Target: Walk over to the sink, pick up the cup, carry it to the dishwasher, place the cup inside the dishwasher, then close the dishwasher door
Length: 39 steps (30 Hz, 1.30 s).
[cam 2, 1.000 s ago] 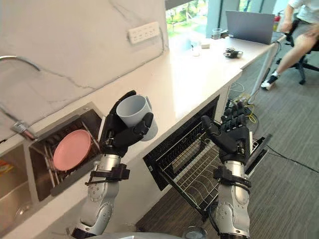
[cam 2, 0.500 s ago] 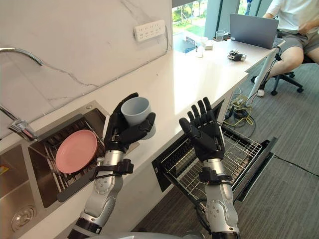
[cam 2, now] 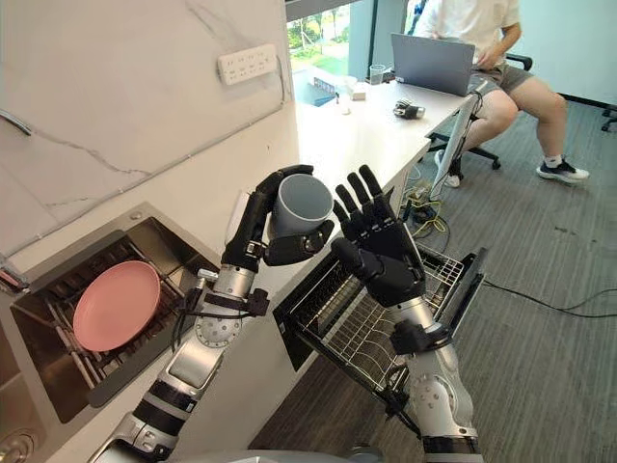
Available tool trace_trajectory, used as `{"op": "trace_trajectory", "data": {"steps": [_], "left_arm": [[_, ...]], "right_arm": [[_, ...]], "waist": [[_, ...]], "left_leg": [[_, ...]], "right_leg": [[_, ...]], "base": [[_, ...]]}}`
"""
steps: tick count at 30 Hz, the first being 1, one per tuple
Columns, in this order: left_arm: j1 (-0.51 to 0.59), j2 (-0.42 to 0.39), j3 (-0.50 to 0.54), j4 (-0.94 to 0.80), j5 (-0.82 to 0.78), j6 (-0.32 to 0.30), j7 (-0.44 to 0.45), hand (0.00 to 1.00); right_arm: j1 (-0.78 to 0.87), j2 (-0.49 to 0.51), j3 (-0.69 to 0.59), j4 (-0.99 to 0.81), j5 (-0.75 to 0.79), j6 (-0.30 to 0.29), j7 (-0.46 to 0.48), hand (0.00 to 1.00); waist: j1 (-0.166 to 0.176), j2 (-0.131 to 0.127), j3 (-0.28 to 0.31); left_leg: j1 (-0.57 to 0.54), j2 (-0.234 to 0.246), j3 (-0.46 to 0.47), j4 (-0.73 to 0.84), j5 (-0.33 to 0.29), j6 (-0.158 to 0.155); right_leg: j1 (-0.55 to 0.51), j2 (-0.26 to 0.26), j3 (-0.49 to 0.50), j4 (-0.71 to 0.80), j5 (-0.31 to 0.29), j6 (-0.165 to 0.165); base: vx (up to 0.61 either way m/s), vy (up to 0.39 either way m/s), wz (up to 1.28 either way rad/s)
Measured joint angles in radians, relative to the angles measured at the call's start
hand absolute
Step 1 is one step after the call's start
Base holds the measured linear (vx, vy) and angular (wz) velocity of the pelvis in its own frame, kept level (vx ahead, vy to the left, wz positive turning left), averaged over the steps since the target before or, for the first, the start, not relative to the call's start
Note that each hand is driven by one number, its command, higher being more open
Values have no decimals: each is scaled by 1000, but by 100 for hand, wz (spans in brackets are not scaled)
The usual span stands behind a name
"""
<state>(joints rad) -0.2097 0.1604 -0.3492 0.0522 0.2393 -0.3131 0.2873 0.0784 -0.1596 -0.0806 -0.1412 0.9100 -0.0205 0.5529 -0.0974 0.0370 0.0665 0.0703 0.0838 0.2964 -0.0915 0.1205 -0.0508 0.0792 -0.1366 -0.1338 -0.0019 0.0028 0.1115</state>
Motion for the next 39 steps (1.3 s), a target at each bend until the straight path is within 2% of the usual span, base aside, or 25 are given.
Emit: {"op": "trace_trajectory", "data": {"steps": [7, 8, 12, 20, 32, 39], "left_arm": [[0, 1, -7, 0, 40, 8, 22, 0], [0, -1, -14, 0, 57, 21, 32, 0], [0, -1, -32, 0, 58, 42, 53, 0], [0, -2, -62, 0, 75, 59, 64, 0], [1, -5, -112, 0, 75, 89, 62, 0], [1, -4, -114, 0, 74, 89, 57, 0]], "right_arm": [[0, -17, -15, -1, -182, -44, -143, 100], [0, -19, -18, -3, -225, -54, -189, 100], [0, -20, -19, -17, -269, -57, -251, 100], [-2, -21, 17, -73, -286, -52, -294, 100], [-54, -39, 105, -71, -287, 37, -303, 100], [-76, -50, 153, -46, -422, 42, -367, 100]], "waist": [[-2, -10, 6], [-2, -10, 6], [-1, -11, 6], [0, -11, 6], [4, -11, 6], [3, -15, 4]], "left_leg": [[-4, 10, 2, 4, 5, -7], [-5, 9, 1, 4, 5, -7], [-7, 8, -4, 4, 5, -6], [-10, 6, -13, 4, 8, -4], [-20, 3, -40, 4, 18, -2], [-20, 4, -40, 4, 21, -2]], "right_leg": [[2, 16, 5, -19, 17, -5], [3, 15, 4, -19, 17, -5], [4, 14, 0, -19, 17, -4], [4, 12, -9, -19, 17, -4], [12, 11, -35, -25, 18, -3], [14, 11, -35, -36, 22, -5]], "base": [[5, -14, -4], [0, 0, 0], [-13, 5, 2], [-12, 5, 2], [-9, 0, 6], [0, 0, 0]]}}
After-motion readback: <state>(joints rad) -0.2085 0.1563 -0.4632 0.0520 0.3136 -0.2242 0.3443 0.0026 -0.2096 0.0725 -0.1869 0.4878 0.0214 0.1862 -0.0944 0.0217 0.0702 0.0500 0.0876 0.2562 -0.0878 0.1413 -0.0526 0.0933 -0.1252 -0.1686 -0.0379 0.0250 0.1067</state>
